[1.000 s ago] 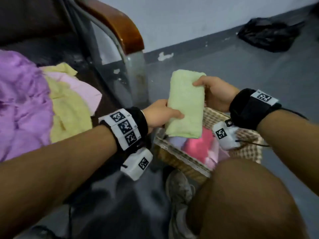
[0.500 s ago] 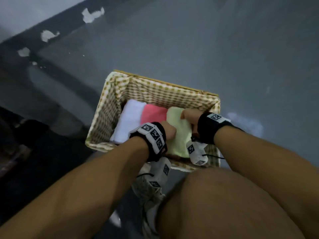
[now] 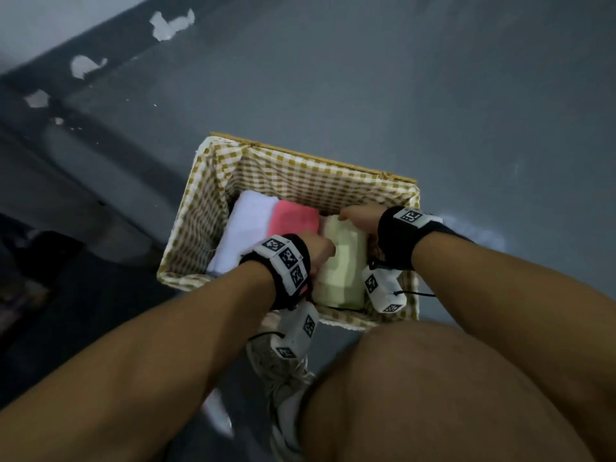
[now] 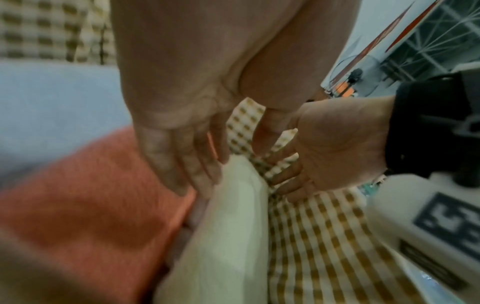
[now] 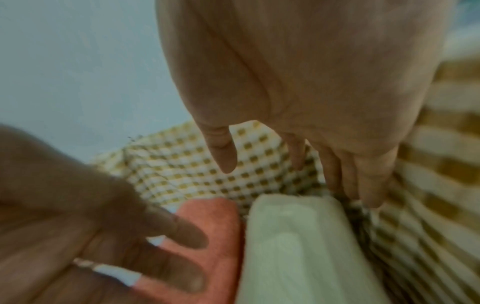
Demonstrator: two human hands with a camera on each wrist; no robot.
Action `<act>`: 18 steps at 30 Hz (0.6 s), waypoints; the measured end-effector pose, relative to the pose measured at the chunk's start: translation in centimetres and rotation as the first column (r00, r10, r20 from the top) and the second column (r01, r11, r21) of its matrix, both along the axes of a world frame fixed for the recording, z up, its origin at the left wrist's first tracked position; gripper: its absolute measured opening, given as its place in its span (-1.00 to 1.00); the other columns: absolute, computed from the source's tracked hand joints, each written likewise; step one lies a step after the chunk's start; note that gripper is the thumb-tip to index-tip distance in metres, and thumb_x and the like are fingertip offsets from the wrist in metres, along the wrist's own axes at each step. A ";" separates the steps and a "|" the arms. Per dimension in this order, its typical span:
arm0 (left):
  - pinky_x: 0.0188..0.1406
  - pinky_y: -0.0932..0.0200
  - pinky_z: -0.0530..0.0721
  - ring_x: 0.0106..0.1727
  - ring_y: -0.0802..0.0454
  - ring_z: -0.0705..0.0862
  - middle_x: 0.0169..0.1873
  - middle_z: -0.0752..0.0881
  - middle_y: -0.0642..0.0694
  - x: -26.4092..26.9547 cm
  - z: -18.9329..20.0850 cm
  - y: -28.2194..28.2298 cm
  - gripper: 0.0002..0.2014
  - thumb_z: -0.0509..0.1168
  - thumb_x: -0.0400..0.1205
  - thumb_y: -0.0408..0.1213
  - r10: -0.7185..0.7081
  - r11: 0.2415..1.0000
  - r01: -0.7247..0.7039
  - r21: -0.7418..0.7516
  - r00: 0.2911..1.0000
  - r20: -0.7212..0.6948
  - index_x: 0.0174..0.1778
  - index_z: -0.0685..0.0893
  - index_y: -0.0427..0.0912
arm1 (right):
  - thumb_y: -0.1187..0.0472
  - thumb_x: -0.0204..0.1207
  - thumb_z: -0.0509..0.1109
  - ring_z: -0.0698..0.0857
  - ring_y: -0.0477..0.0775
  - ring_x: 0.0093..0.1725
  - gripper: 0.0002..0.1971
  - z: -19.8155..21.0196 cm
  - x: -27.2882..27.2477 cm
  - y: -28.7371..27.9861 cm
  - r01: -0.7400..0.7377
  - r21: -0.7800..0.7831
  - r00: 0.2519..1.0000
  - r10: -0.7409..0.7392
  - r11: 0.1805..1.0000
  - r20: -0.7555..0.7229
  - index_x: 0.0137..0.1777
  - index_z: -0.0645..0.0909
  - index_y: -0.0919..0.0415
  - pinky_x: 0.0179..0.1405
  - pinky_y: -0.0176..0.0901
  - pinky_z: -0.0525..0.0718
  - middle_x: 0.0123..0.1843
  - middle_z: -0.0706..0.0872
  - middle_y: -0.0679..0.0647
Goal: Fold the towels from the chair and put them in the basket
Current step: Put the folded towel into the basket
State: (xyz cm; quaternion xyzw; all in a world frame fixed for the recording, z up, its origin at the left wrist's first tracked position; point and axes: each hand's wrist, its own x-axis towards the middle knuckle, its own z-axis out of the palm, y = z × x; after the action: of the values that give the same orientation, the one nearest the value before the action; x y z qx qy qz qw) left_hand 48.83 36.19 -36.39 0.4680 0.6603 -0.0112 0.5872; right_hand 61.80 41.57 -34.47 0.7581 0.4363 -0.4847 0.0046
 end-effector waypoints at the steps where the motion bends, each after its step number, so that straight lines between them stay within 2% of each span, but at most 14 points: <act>1: -0.08 -0.01 0.73 0.17 -0.24 0.75 0.10 0.72 -0.28 -0.7 0.8 0.3 -0.64 0.24 0.70 -0.29 0.024 0.999 -0.025 0.049 0.999 0.022 0.38 0.62 -0.38 | 0.05 0.62 0.37 0.56 0.28 0.45 -0.44 1.2 -0.4 -0.1 -0.053 0.031 0.999 0.053 0.998 0.013 0.58 0.42 0.24 0.43 0.14 0.59 0.56 0.50 0.22; 2: -0.08 0.03 0.75 0.11 -0.21 0.77 0.12 0.73 -0.27 -1.8 2.0 0.5 -0.67 0.23 0.70 -0.31 0.040 0.996 -0.044 0.083 0.998 0.048 0.33 0.65 -0.36 | 0.05 0.62 0.35 0.63 0.22 0.35 -0.51 2.5 -1.1 -0.1 -0.112 0.068 0.994 0.111 0.991 0.012 0.50 0.50 0.21 0.32 0.07 0.66 0.48 0.57 0.20; 4: -0.11 0.10 0.82 0.01 -0.18 0.80 0.10 0.77 -0.26 -4.3 5.3 0.8 -0.75 0.24 0.67 -0.31 0.014 0.978 -0.026 0.208 0.998 0.057 0.17 0.72 -0.33 | 0.09 0.65 0.32 0.68 0.04 -0.03 -0.78 5.2 -3.0 -0.2 -0.206 0.135 0.975 0.215 0.969 -0.057 0.18 0.62 0.19 -0.05 -0.17 0.70 0.20 0.64 0.15; 5: -0.05 0.02 0.83 -0.01 -0.19 0.80 0.06 0.79 -0.26 -5.8 6.9 0.7 -0.76 0.25 0.65 -0.29 -0.022 0.955 0.012 0.298 0.999 0.029 0.09 0.75 -0.31 | 0.12 0.66 0.32 0.64 0.03 -0.13 -0.88 6.7 -4.4 -0.5 -0.235 0.156 0.961 0.253 0.960 -0.114 0.04 0.61 0.15 -0.13 -0.20 0.67 0.10 0.63 0.14; 7: 0.09 -0.11 0.77 0.01 -0.19 0.79 0.02 0.81 -0.22 -9.2 9.8 -0.2 -0.79 0.28 0.63 -0.23 -0.074 0.897 0.102 0.429 0.994 -0.082 0.01 0.76 -0.24 | 0.15 0.60 0.36 0.58 0.08 -0.16 -0.92 9.4 -7.5 -1.2 -0.277 0.168 0.924 0.310 0.946 -0.223 -0.10 0.61 0.12 -0.20 -0.11 0.58 -0.04 0.64 0.13; 10: 0.15 0.03 0.69 0.05 -0.12 0.73 0.02 0.78 -0.12 -15.4 13.4 -2.3 -0.84 0.34 0.62 -0.14 -0.025 0.843 0.128 0.523 0.980 -0.200 0.02 0.74 -0.11 | 0.15 0.60 0.37 0.68 0.08 -0.17 -0.87 13.1 -13.3 -2.6 -0.422 0.201 0.839 0.465 0.884 -0.282 0.00 0.72 0.16 -0.29 -0.21 0.51 -0.07 0.75 0.09; 12: 0.19 0.02 0.69 0.07 -0.12 0.74 0.01 0.79 -0.11 -19.6 15.7 -4.5 -0.85 0.35 0.60 -0.14 0.055 0.838 0.073 0.541 0.975 -0.215 0.01 0.75 -0.06 | 0.17 0.64 0.34 0.70 0.11 -0.12 -0.79 15.5 -17.6 -3.7 -0.527 0.248 0.763 0.581 0.813 -0.283 0.11 0.72 0.26 -0.31 -0.22 0.51 -0.04 0.76 0.15; 15: 0.21 -0.11 0.70 0.05 -0.14 0.78 -0.05 0.82 -0.15 -26.0 18.7 -9.1 -0.94 0.38 0.60 -0.17 0.197 0.825 -0.081 0.559 0.969 -0.151 -0.08 0.72 -0.04 | 0.17 0.62 0.36 0.70 0.10 -0.13 -0.85 18.6 -24.3 -6.1 -0.629 0.292 0.656 0.694 0.720 -0.297 -0.03 0.73 0.20 -0.34 -0.27 0.56 -0.08 0.75 0.14; 18: 0.19 -0.14 0.70 0.01 -0.13 0.80 -0.09 0.83 -0.16 -31.6 20.5 -14.4 -0.95 0.41 0.60 -0.17 0.310 0.791 -0.169 0.589 0.940 -0.146 -0.10 0.68 -0.03 | 0.15 0.62 0.37 0.73 0.05 -0.14 -0.88 20.4 -30.8 -9.6 -0.694 0.326 0.557 0.765 0.642 -0.323 -0.03 0.71 0.15 -0.17 -0.24 0.65 -0.07 0.77 0.12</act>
State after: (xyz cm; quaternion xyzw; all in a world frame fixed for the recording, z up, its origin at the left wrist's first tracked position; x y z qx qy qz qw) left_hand 17.19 21.78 -15.88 0.5286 0.7522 0.2054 0.3356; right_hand 31.02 31.95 -14.05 0.3776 0.7382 -0.5569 0.0474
